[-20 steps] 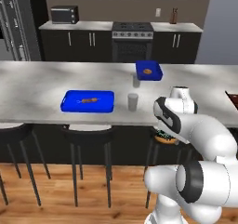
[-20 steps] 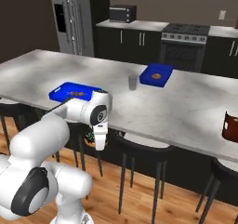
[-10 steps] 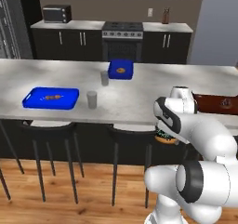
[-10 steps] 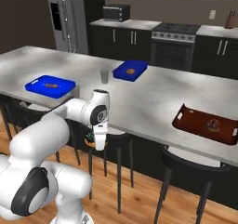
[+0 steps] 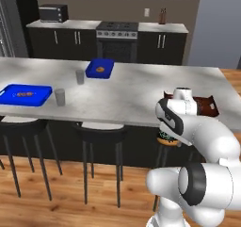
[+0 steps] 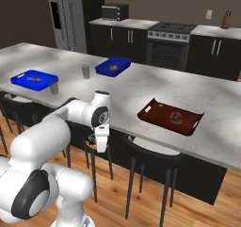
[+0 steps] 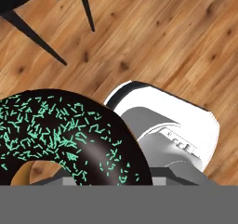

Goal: Take the cake and donut from the fridge and place them on the empty tray on the dining counter.

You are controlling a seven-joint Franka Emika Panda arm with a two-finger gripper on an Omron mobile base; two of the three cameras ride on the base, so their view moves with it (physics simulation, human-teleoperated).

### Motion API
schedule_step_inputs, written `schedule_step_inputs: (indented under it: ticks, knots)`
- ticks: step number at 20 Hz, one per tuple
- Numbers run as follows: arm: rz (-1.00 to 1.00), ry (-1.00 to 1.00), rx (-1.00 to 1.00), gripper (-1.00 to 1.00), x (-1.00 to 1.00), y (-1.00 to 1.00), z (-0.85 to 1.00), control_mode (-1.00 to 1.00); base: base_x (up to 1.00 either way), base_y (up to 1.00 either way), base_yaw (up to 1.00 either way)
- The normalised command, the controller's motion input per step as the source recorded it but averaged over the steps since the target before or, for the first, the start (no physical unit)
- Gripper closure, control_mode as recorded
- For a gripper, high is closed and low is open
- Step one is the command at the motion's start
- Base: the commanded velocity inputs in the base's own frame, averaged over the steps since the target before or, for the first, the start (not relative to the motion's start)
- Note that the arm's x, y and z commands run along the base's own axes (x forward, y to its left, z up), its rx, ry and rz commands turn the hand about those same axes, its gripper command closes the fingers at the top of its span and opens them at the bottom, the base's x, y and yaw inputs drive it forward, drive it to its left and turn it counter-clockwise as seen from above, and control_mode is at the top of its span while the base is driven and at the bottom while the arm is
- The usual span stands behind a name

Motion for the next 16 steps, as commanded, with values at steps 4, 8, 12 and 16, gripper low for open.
schedule_step_inputs:
  ticks: [4,8,12,16]
  knots:
    - [0.00,0.00,0.00,1.00,0.00,0.00,0.00,1.00,-0.04,-0.75,0.13]
    - [0.00,0.00,0.00,1.00,0.00,0.00,0.00,1.00,-0.01,-0.72,0.12]
    - [0.00,0.00,0.00,1.00,0.00,0.00,0.00,1.00,0.00,-0.70,0.12]
    - [0.00,0.00,0.00,1.00,0.00,0.00,0.00,1.00,0.00,-0.69,0.11]
